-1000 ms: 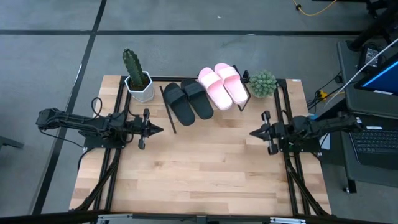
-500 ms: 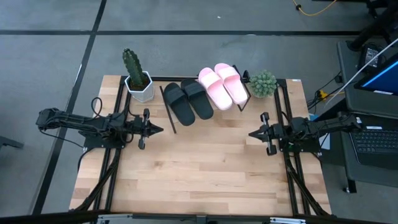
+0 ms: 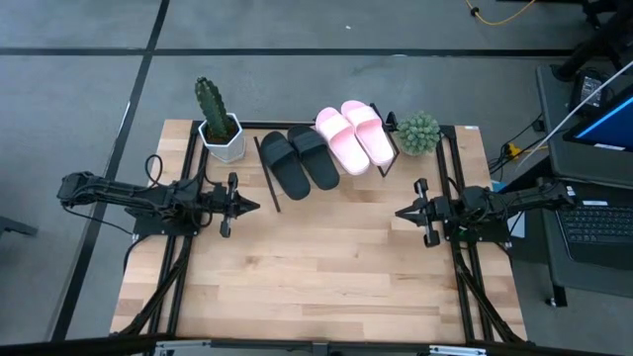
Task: Pick and place slides into the shelf
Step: Return to Home Position
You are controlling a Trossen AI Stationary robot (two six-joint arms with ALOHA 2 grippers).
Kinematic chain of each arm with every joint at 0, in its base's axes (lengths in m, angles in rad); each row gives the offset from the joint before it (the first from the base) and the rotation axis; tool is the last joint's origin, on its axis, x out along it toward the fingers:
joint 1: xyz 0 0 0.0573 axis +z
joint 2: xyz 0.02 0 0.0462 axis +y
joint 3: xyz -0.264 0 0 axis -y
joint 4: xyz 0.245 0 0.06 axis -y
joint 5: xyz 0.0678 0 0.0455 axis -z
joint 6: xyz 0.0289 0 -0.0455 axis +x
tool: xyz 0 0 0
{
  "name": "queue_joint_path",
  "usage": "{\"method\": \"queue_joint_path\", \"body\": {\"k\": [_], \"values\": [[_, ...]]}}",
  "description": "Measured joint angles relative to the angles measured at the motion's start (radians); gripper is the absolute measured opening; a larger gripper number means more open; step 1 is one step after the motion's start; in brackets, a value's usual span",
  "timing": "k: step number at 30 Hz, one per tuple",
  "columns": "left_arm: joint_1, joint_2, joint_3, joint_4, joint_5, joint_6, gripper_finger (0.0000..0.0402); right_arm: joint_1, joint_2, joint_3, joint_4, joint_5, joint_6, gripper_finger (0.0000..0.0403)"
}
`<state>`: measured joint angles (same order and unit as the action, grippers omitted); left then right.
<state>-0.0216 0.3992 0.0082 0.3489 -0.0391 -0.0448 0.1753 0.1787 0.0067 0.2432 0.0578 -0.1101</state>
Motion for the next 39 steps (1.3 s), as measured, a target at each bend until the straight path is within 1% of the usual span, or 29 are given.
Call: {"method": "queue_joint_path", "body": {"k": [13,20,24,27,30,32,36,39], "values": [[0.000,0.000,0.000,0.000,0.000,0.000,0.0000,0.000,-0.003,0.000,-0.001,0.000,0.000,0.0023],[0.000,0.000,0.000,0.000,0.000,0.000,0.0000,-0.023,-0.080,0.000,-0.004,-0.001,-0.048,0.0023],[0.000,0.000,0.000,0.000,0.000,0.000,0.0000,-0.073,-0.177,0.000,-0.075,-0.001,-0.037,0.0023],[0.000,0.000,0.000,0.001,-0.001,0.000,0.0000,-0.109,-0.175,0.001,-0.100,-0.003,-0.034,0.0023],[0.000,0.000,0.000,0.000,-0.001,0.000,0.0000,-0.133,-0.176,0.001,-0.105,-0.005,-0.081,0.0023],[0.000,0.000,0.000,0.000,-0.001,0.000,0.0000,-0.137,-0.178,0.001,-0.124,-0.007,-0.107,0.0023],[0.000,0.000,0.000,0.000,-0.001,0.000,0.0000,-0.139,-0.177,0.001,-0.207,-0.008,-0.102,0.0024],[0.000,0.000,0.000,0.000,0.000,0.000,0.0000,-0.139,-0.172,0.001,-0.213,-0.009,-0.100,0.0024]]}}
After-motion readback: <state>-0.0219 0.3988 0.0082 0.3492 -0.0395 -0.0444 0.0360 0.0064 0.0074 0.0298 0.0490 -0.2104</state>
